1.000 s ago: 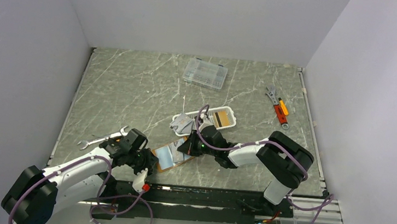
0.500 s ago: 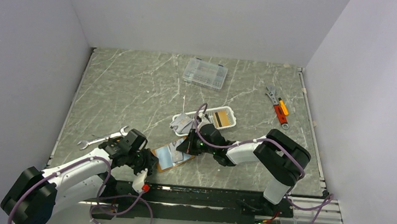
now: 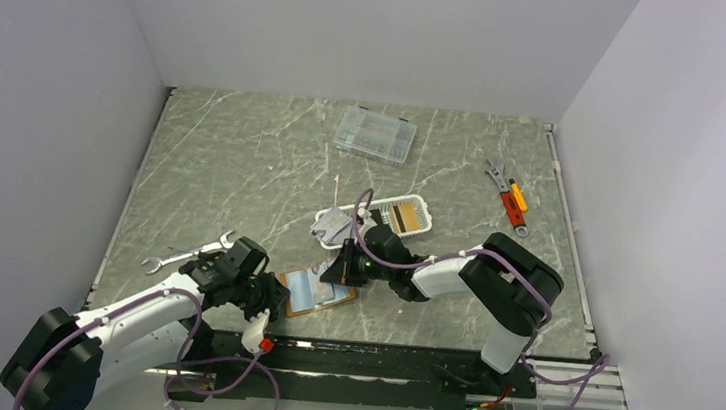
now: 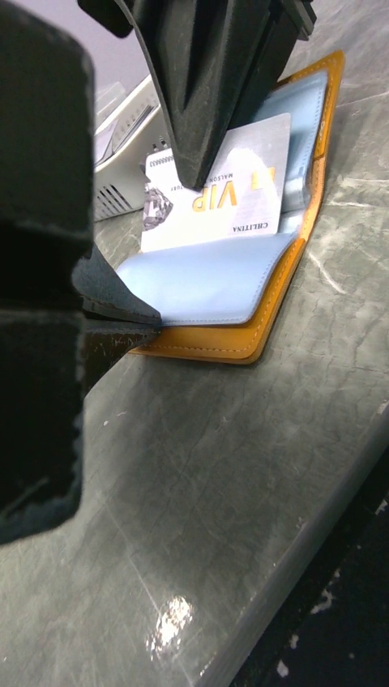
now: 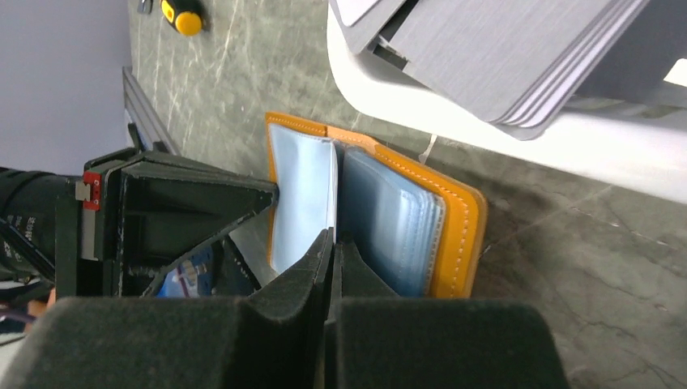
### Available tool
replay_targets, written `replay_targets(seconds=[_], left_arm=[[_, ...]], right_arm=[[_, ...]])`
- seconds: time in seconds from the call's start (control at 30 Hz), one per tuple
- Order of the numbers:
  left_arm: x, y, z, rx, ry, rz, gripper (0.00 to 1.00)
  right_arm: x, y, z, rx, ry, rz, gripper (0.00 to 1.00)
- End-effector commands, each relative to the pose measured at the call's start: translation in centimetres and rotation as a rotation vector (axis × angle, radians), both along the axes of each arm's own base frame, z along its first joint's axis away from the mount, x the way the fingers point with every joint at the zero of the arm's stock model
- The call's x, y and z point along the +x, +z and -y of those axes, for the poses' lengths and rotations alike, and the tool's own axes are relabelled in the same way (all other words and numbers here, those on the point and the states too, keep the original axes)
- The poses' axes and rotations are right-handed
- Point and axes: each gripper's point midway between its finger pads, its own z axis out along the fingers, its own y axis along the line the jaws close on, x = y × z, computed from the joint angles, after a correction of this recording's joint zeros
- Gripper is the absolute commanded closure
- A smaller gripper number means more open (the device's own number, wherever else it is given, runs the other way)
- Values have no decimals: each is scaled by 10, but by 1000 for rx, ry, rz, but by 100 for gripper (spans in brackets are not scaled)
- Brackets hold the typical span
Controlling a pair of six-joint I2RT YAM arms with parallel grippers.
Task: Put the credit cards into the card holder
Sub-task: Insert the credit card into the card holder.
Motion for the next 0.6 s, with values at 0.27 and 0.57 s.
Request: replay_targets(seconds=[0.27,0.57], left_arm=[[-36,-27,-15,117,-351,84,100],[-37,-28,-14,113,-358,87,100]], right_arm=[[-25,-24,8,-27,112,-103,100],[-24,-29,6,-25,133,-118,100]])
